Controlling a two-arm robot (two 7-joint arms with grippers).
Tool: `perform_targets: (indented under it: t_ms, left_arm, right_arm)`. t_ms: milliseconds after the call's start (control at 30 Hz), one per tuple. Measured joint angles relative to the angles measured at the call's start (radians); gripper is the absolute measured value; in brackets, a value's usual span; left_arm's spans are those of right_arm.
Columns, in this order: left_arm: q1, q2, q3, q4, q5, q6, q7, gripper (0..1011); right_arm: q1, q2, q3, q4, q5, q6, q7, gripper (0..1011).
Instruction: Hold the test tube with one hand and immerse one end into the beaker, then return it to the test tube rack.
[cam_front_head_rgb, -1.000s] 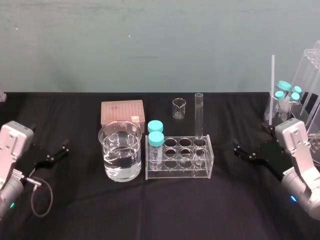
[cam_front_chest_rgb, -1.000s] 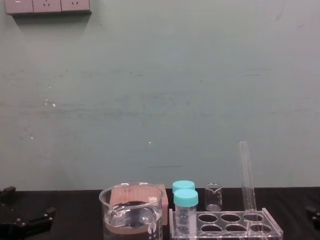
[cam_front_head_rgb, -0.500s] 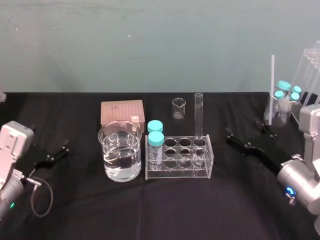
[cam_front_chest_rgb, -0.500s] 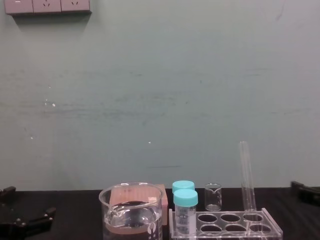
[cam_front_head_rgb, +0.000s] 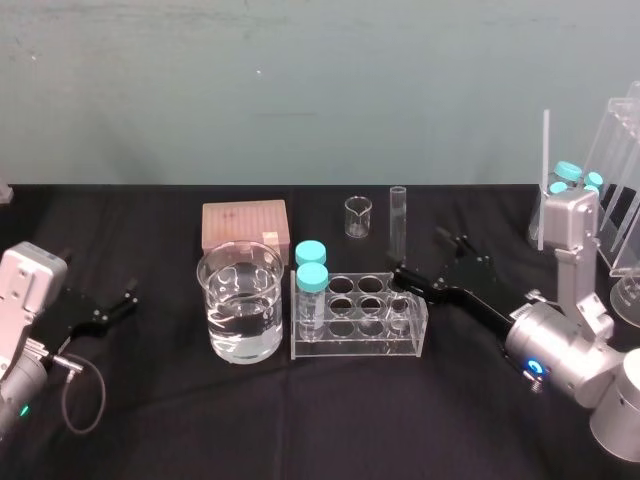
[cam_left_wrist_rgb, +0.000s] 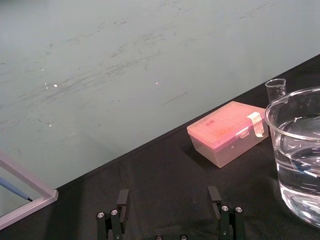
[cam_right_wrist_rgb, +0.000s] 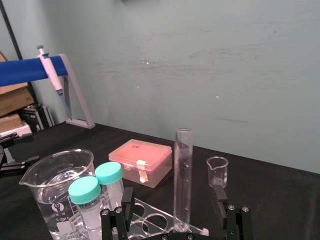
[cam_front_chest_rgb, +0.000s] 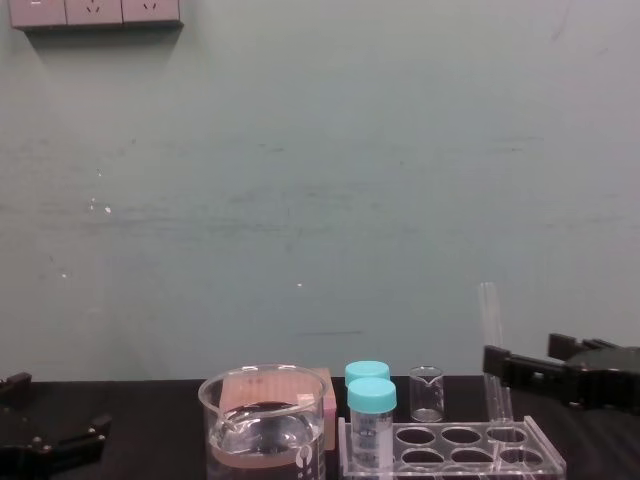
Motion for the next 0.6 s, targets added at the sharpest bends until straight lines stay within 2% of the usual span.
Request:
perform_targets:
  t_ms: [600]
  left_arm:
    - [0.0,0.0,0.0,0.0,0.0,0.0,0.0,1000]
  right_arm:
    - [0.152,-0.093,-0.016,0.185,-0.084,-0.024,0.063,1002]
